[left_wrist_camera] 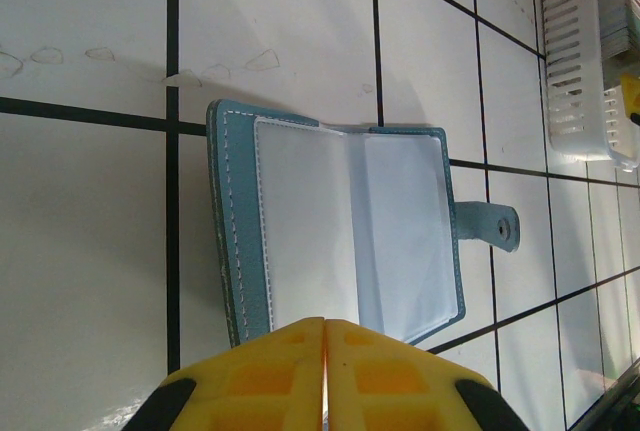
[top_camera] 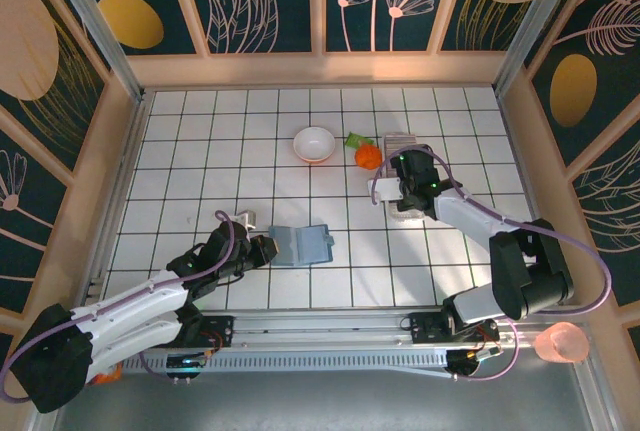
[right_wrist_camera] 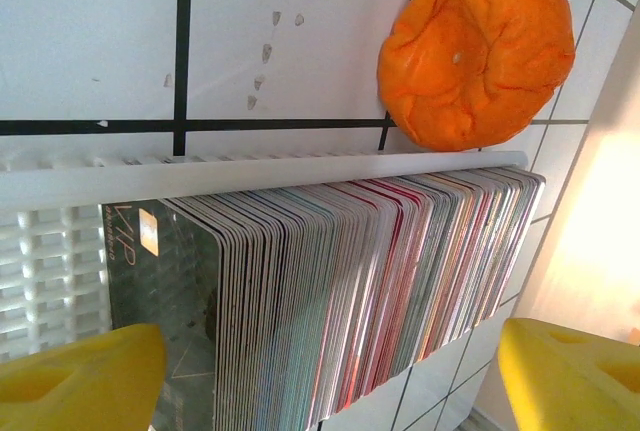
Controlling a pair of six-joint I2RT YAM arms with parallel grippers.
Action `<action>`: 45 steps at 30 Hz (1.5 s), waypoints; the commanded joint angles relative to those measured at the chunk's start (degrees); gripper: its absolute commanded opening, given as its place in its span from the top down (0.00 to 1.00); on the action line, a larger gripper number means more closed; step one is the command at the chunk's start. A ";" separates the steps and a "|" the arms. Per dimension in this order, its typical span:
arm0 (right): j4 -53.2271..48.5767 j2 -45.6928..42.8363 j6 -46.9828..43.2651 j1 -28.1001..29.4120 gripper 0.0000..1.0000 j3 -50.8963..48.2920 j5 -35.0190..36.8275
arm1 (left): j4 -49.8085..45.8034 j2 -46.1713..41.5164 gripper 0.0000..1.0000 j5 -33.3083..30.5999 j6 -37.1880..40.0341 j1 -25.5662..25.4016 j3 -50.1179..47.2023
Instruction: Put the credit cards into the card holder
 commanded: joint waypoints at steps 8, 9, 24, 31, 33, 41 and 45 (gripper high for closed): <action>0.00 2.08 -1.55 0.65 0.22 0.61 1.26 | -1.14 -0.40 0.91 -0.26 0.32 -0.05 -0.15; -0.04 1.92 -1.63 0.70 0.24 0.70 1.28 | -1.05 -0.40 0.91 -0.34 0.24 -0.06 -0.18; -3.00 -0.48 -1.21 1.00 0.47 0.74 1.24 | -0.08 -1.02 0.92 -0.06 -0.36 -0.04 -1.50; -3.57 -1.09 -1.21 0.96 0.51 1.01 1.29 | -0.07 -1.19 0.92 -0.07 -0.33 -0.05 -1.75; -3.37 -1.10 -1.09 0.94 0.51 1.01 1.20 | -0.04 -1.27 0.93 -0.20 -0.30 0.02 -1.77; -2.50 -0.06 -1.28 0.98 0.25 -0.07 1.39 | 0.09 -1.28 0.93 -0.18 -0.26 -0.06 -1.79; -1.28 0.95 -1.59 1.02 0.21 -0.23 1.79 | 0.27 -1.20 0.93 -0.27 -0.11 0.01 -1.63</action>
